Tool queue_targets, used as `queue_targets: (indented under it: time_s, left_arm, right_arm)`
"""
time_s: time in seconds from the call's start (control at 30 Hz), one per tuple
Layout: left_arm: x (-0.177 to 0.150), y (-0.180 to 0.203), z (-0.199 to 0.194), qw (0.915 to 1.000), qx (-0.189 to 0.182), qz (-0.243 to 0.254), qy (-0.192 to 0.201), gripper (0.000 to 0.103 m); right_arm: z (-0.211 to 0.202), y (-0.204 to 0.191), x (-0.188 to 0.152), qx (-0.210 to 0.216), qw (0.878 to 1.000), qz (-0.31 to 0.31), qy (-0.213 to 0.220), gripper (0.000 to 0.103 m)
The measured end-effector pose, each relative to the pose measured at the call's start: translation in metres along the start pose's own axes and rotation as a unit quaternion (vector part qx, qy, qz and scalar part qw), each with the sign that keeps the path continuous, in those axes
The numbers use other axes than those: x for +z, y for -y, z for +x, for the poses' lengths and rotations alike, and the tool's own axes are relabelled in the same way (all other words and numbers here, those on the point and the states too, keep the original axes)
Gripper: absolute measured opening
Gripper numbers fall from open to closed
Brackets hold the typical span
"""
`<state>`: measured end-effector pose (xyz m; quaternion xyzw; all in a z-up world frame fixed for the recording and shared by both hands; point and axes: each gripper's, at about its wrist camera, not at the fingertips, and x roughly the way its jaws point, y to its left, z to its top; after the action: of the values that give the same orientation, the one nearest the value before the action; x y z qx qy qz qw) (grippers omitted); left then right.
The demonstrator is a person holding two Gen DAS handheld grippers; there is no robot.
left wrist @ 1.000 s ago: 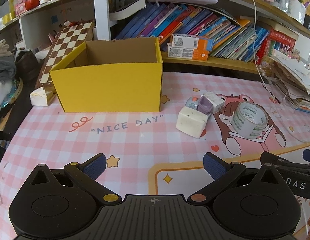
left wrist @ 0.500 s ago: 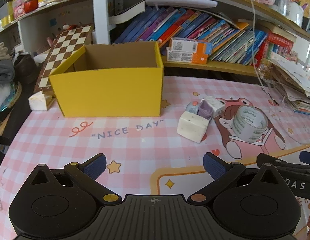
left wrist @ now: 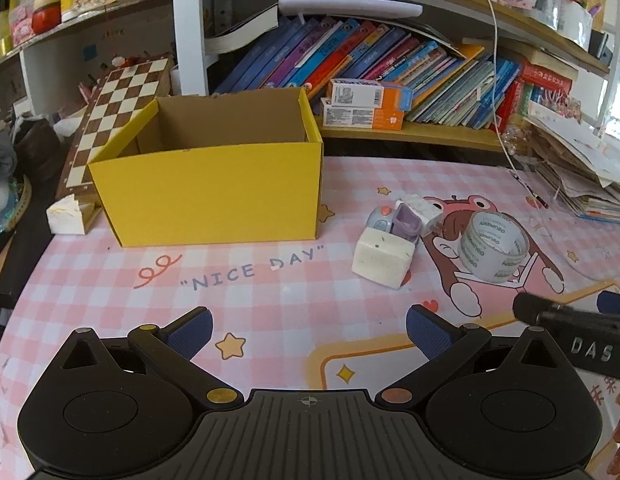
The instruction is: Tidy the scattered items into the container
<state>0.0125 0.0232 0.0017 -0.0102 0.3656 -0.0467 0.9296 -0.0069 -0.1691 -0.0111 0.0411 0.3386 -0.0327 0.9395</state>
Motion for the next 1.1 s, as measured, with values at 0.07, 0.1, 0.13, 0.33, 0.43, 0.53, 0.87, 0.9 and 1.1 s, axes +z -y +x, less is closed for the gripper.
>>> queue_targets:
  time_s: [0.07, 0.1, 0.13, 0.33, 0.43, 0.53, 0.87, 0.9, 1.1]
  left_arm:
    - [-0.001, -0.002, -0.001, 1.0000, 0.002, 0.005, 0.008, 0.103]
    - [-0.001, -0.003, -0.001, 0.9999, 0.005, 0.009, 0.014, 0.103]
    - [-0.001, -0.003, -0.001, 0.9997, 0.005, 0.013, 0.020, 0.103]
    - [-0.001, -0.009, -0.001, 0.9995, -0.008, 0.018, 0.027, 0.103]
    - [0.000, -0.014, -0.001, 0.9997, -0.011, 0.006, 0.023, 0.103]
    - [0.001, -0.020, 0.001, 0.9997, -0.014, -0.012, 0.013, 0.103]
    - [0.008, -0.016, 0.001, 0.9990, -0.006, -0.035, 0.027, 0.103]
    - [0.010, -0.014, 0.002, 0.9991, 0.000, -0.034, 0.026, 0.103]
    - [0.016, -0.008, 0.006, 0.9987, 0.017, -0.042, 0.023, 0.103]
  right_arm:
    - [-0.001, -0.002, 0.000, 0.004, 1.000, 0.001, -0.004, 0.103]
    - [-0.001, -0.002, 0.000, 0.013, 1.000, 0.006, -0.009, 0.103]
    - [-0.001, -0.002, 0.000, 0.026, 0.999, 0.016, -0.016, 0.103]
    - [-0.003, -0.005, 0.001, 0.008, 0.999, 0.036, -0.031, 0.103]
    - [-0.003, -0.004, -0.001, 0.000, 0.999, 0.041, -0.035, 0.103]
    - [0.000, -0.003, -0.001, -0.006, 0.998, 0.039, -0.047, 0.103]
    - [0.018, 0.016, 0.015, -0.021, 0.997, 0.050, -0.049, 0.083]
    - [0.022, 0.018, 0.018, -0.012, 0.997, 0.048, -0.051, 0.076]
    - [0.041, 0.015, 0.037, 0.027, 0.998, 0.002, -0.052, 0.059]
